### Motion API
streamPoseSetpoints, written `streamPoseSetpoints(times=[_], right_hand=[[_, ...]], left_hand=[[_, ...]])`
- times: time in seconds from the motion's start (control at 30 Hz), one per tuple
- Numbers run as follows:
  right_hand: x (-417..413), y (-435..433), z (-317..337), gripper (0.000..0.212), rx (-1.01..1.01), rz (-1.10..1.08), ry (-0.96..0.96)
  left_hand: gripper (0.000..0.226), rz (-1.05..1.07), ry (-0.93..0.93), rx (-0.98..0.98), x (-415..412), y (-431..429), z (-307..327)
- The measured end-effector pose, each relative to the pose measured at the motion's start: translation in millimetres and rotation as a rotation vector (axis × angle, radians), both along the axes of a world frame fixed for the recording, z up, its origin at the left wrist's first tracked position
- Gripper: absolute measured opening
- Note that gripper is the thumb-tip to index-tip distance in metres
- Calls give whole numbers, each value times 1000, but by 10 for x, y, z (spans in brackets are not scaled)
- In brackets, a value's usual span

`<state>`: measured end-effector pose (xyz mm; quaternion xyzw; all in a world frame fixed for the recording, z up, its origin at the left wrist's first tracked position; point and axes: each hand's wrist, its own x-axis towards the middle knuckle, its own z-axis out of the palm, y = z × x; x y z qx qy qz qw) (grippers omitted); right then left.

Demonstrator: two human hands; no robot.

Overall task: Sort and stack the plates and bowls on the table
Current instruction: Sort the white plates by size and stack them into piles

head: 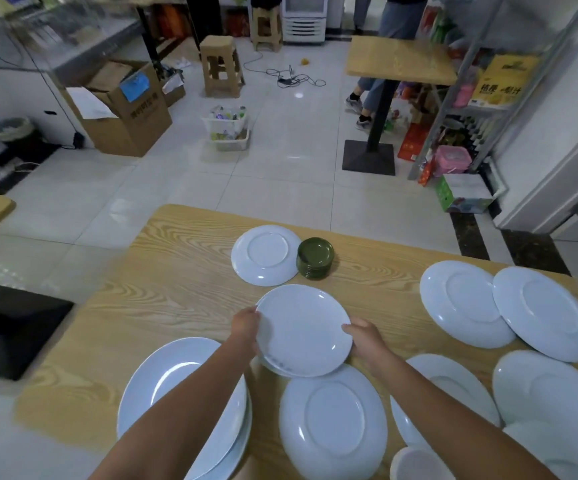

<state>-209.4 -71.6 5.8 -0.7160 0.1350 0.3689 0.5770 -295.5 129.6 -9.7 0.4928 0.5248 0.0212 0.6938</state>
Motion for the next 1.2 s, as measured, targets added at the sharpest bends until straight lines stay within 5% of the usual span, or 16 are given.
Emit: streamPoseSetpoints(times=[0.2, 0.5, 0.93, 1.03, 1.2], right_hand=[[47, 311, -164, 17, -144, -41, 20], [118, 428, -170, 16, -210, -81, 19], [36, 330, -19, 17, -99, -142, 8], [-1, 131, -13, 35, -191, -159, 2], [-77, -279, -126, 21, -362, 97, 2]], left_hand=[[15, -86, 64, 105, -2, 136, -11], [44, -376, 269, 342, 125, 244, -2], [55, -287, 187, 459, 49, 93, -25], [51, -231, 94, 496, -43, -90, -48], [65, -265, 42, 527, -276, -494, -113]])
